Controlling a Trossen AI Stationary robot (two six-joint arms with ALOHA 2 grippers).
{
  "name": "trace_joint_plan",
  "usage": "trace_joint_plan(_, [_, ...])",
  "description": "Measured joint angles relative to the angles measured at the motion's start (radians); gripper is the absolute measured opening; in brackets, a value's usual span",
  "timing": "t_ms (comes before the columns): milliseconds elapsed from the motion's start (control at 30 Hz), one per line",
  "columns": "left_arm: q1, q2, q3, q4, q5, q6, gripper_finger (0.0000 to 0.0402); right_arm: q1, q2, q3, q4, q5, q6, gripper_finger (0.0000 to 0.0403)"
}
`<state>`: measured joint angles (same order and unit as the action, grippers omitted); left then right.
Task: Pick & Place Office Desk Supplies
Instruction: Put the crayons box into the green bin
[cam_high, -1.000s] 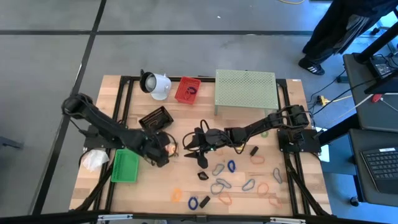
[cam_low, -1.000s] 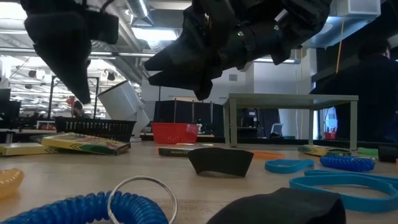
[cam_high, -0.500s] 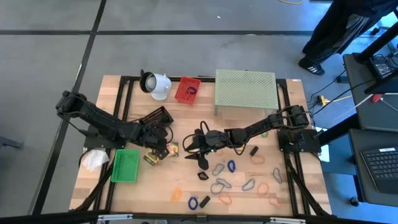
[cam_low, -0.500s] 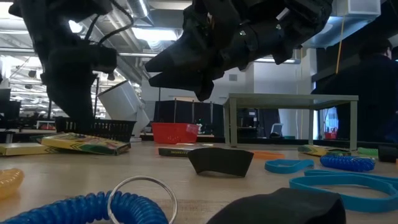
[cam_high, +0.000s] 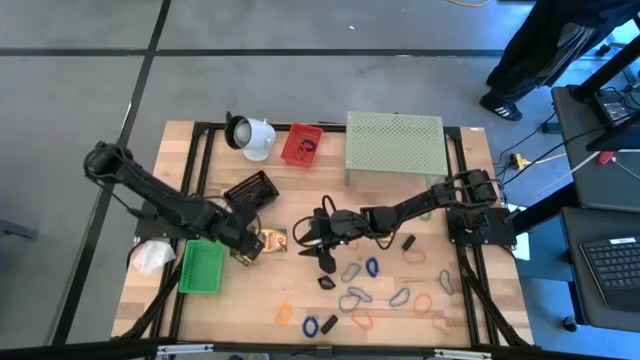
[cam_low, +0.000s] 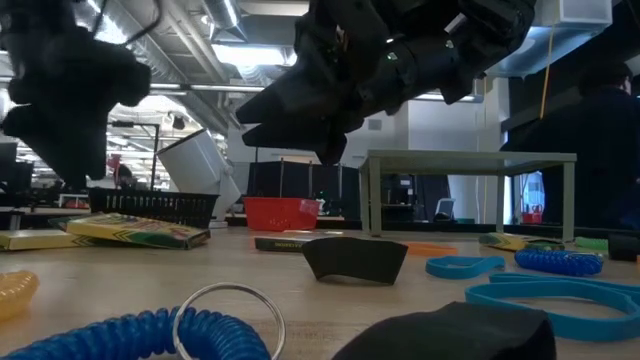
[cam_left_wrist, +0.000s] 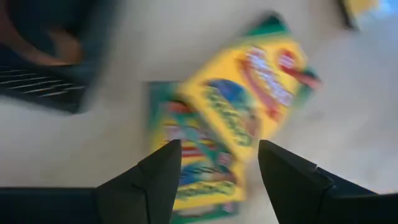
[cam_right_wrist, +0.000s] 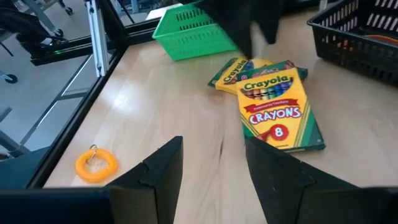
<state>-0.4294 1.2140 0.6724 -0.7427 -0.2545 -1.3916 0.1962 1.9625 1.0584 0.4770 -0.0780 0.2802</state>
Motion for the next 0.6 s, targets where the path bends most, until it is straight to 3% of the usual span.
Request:
trace_joint_plan(67, [-0.029,0.014,0.000,-0.023,-0.064,-0.075,0.0208,0.004,0.000,0.000,0.000,0.000,0.000,0.0178])
trace_joint_plan(367, [-0.056,0.068,-0.002,-0.042,-0.109,-0.197,0.0208,0.006,0.000,0.000,0.000,0.003,0.000,0.0178])
trace_joint_plan(600, [-0.056,0.064,-0.072,0.098,-0.122,-0.221,0.0208,0.006,0.000,0.000,0.000,0.003,0.001,0.0178])
